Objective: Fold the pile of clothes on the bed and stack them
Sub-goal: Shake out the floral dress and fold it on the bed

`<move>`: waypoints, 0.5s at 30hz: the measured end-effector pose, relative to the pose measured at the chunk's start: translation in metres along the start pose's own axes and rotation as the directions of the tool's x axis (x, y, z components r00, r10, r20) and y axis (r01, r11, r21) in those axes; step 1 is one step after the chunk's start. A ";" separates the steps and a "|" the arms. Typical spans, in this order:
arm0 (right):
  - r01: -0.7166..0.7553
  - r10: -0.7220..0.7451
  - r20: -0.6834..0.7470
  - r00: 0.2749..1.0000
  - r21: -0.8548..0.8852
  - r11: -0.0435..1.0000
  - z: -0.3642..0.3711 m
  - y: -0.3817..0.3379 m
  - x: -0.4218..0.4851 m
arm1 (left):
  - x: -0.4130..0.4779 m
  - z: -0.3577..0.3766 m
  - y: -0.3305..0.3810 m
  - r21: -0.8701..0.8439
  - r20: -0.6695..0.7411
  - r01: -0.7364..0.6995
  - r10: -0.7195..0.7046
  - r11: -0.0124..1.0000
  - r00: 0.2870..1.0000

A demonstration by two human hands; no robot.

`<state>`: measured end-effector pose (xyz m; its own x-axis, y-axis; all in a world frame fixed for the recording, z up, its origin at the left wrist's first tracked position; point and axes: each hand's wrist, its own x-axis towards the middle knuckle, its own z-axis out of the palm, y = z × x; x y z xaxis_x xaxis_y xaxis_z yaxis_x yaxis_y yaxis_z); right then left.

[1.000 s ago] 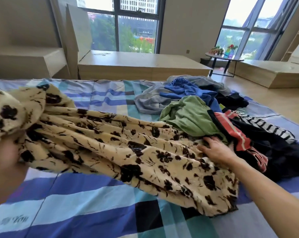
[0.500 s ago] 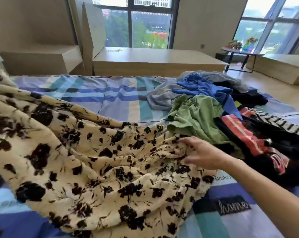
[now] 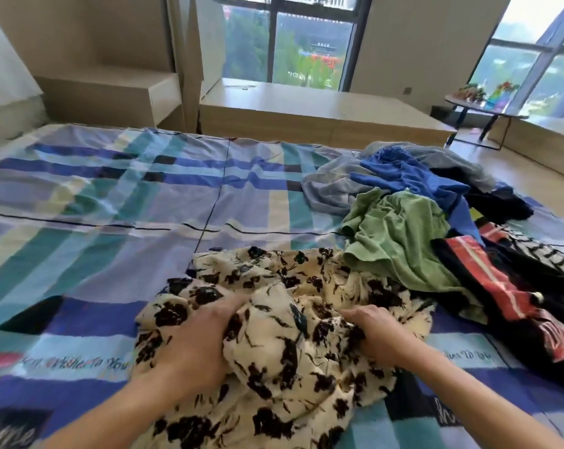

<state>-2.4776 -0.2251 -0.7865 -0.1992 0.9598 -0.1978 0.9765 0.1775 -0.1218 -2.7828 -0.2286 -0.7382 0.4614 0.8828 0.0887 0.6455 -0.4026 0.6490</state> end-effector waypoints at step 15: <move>0.093 -0.159 0.000 0.987 0.807 0.583 -0.089 -0.048 -0.004 | 0.008 0.031 -0.028 -0.062 -0.232 0.045 -0.059 0.997 0.971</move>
<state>-2.5163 -0.2183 -0.6928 -0.3516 0.9194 -0.1765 0.4851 0.0177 -0.8743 -2.7786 -0.2180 -0.7786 0.2689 0.9369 0.2233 0.6269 -0.3463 0.6979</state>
